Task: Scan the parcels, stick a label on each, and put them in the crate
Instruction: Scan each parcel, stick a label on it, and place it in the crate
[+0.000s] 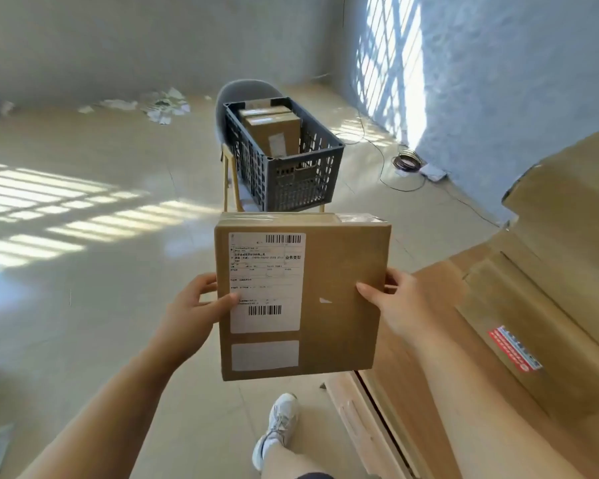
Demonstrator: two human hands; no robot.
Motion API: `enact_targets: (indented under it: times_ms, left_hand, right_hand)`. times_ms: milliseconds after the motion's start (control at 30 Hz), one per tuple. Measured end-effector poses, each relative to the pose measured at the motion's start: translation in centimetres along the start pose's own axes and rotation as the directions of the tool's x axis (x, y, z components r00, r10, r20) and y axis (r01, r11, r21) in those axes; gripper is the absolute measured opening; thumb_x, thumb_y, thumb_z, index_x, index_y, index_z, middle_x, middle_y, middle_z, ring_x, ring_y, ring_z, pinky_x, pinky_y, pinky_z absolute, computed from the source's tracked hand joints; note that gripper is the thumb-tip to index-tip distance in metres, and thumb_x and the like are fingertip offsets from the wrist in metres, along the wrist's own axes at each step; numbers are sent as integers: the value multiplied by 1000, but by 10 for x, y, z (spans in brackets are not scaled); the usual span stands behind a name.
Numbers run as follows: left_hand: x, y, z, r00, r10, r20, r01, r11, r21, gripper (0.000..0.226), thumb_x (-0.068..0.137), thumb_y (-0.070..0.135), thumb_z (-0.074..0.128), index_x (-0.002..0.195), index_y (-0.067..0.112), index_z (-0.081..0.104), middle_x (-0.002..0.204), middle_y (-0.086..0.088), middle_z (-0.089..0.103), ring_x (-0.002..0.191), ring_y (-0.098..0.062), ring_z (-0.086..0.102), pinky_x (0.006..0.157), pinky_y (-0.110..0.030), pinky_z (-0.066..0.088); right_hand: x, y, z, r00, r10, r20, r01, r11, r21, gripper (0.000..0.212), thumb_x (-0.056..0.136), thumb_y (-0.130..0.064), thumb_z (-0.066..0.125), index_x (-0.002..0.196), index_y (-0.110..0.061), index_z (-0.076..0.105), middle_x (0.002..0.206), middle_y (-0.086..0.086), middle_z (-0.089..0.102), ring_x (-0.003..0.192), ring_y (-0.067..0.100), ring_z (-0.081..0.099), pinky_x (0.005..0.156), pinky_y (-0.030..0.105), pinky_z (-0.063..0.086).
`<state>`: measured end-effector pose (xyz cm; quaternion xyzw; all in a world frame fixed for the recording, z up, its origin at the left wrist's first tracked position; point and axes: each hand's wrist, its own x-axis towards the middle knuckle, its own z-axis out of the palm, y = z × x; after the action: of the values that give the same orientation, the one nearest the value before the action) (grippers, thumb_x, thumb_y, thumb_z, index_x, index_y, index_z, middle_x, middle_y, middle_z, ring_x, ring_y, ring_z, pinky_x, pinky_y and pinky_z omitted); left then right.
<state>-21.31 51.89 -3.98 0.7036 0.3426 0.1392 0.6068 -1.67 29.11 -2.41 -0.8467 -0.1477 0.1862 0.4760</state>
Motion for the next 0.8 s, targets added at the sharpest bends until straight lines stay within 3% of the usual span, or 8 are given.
enact_targets:
  times_ms: [167,267,367,500,567,667,800]
  left_hand:
    - [95,30,-12,999,33,-30,-33,999,27,31,85,23,65,115,21,57,113,2,64,92,-16,67,84,-43,54]
    - [154,51,-21,999,36,-40,-35,999,35,32,85,26,66,116,22,58,113,4,64,93,-20,67,86,-46,54]
    - [211,71,-31,997,49,-67,-47,998,30,34,82,31,68,114,28,57,114,5,64,96,-22,67,84,-49,54]
    - [276,88,-40,986,85,-145,-84,996,12,33,74,39,72,101,33,56,107,12,65,96,-14,66,79,-36,55]
    - [305,97,-45,981,113,-155,-113,994,10,32,71,43,72,99,35,58,103,17,67,95,-8,67,77,-29,54]
    - [353,109,-54,973,163,-164,-152,985,78,34,80,36,69,112,33,59,114,15,65,103,-11,63,80,-29,51]
    - [430,134,-67,964,238,-121,-212,957,198,40,86,31,63,125,37,54,125,14,58,111,-13,56,80,-31,49]
  right_hand:
    - [97,-32,27,999,-45,-22,46,999,28,45,84,-26,72,123,-19,53,108,-9,58,92,12,57,75,23,46]
    - [158,-53,38,999,-37,-13,38,997,72,44,81,-25,75,120,-19,55,103,-10,59,85,5,59,62,15,42]
    - [215,-74,48,1000,-21,-13,22,996,92,44,81,-27,75,118,-21,54,102,-10,58,85,7,59,61,15,42]
    - [278,-97,66,1000,1,-14,1,991,131,41,82,-25,74,116,-22,53,106,-7,60,91,15,62,66,19,46]
    - [305,-107,78,1000,17,-16,-14,990,141,38,84,-24,72,116,-22,52,112,-3,60,98,21,62,76,28,51]
    - [346,-121,98,998,57,-41,-49,984,174,42,86,-24,70,123,-17,50,122,2,59,107,25,60,92,41,51]
    - [402,-143,126,978,152,-146,-109,958,265,42,86,-26,70,117,-18,43,123,5,55,108,24,58,97,43,50]
